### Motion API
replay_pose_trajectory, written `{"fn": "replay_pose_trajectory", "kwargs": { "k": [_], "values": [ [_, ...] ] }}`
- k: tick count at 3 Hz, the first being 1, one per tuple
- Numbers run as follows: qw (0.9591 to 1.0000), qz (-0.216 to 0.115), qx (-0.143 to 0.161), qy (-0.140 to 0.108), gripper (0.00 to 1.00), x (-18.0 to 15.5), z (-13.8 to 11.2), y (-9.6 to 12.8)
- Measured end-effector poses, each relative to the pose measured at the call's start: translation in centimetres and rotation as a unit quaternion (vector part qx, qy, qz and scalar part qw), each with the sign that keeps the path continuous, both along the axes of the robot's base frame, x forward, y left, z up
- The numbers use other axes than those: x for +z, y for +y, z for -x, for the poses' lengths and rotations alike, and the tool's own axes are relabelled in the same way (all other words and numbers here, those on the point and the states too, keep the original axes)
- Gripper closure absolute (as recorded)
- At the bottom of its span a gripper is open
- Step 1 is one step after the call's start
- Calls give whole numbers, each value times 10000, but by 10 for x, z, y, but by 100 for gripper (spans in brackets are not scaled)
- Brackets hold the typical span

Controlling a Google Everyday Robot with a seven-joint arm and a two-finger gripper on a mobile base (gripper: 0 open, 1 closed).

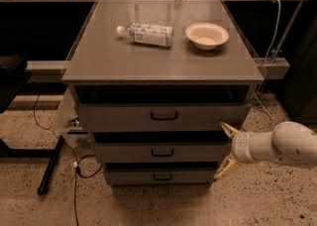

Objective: Open middle drawer

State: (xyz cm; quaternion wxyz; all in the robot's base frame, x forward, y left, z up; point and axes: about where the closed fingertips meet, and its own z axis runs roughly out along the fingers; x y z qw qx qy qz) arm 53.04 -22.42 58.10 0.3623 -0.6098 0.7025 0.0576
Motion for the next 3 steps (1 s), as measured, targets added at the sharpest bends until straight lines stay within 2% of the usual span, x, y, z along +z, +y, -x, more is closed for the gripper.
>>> {"fn": "replay_pose_trajectory", "kwargs": {
  "k": [1,3],
  "values": [
    [10000,20,25,6,0,-4,0,2],
    [9983,360,437,-138,0,-68,-5,8]
  ]
}}
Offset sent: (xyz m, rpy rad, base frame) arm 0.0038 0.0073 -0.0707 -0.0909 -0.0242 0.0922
